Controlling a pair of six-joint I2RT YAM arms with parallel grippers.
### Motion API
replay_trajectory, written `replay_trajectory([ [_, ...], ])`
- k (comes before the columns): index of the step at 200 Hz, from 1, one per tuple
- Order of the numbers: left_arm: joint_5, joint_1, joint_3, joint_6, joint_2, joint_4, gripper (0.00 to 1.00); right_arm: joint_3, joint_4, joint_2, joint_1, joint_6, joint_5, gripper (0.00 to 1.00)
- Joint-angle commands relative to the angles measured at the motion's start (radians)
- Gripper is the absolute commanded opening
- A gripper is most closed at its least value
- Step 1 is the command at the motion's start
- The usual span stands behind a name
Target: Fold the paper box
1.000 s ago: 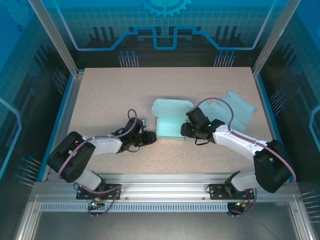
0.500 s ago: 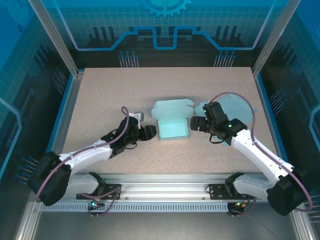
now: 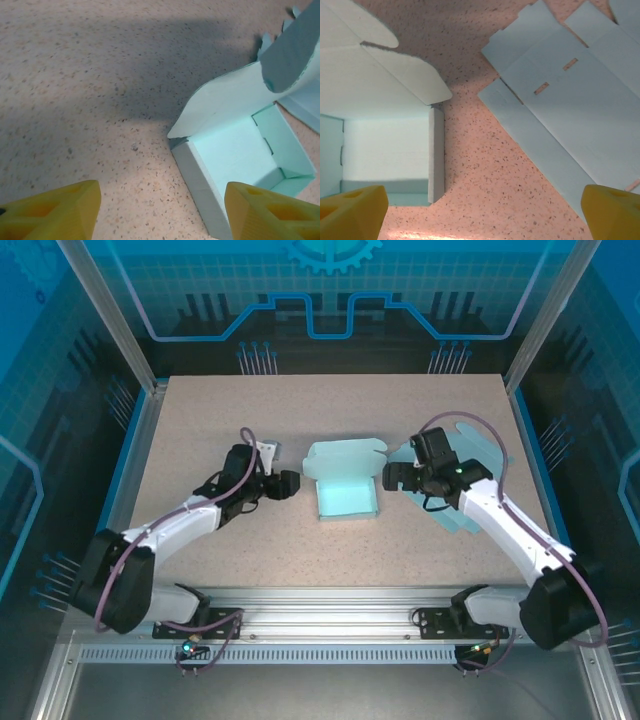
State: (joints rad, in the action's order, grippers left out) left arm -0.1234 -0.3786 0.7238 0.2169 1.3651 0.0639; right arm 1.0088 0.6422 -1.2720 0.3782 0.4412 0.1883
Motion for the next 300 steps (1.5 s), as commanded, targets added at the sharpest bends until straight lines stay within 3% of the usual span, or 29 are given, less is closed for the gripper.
replay_trajectory([
  [1,-0.048,0.002,0.083,-0.131,0.060,-0.017,0.66,0.052,-0.009,-0.060,-0.021,-0.113,-0.065,1.00],
  [84,-0.092,0.002,0.139,-0.196,0.188,0.076,0.60,0.113,-0.199,-0.230,-0.061,-0.322,-0.241,0.90],
  [163,-0.120,0.002,0.193,-0.195,0.258,0.104,0.55,0.164,-0.274,-0.365,-0.137,-0.331,-0.406,0.79],
  [204,-0.129,0.001,0.204,-0.181,0.282,0.125,0.42,0.152,-0.302,-0.379,-0.142,-0.315,-0.443,0.70],
  [256,-0.156,-0.001,0.207,-0.140,0.295,0.160,0.33,0.127,-0.341,-0.376,-0.143,-0.295,-0.502,0.51],
  [300,-0.155,-0.012,0.208,-0.118,0.302,0.183,0.19,0.101,-0.372,-0.362,-0.142,-0.269,-0.541,0.38],
])
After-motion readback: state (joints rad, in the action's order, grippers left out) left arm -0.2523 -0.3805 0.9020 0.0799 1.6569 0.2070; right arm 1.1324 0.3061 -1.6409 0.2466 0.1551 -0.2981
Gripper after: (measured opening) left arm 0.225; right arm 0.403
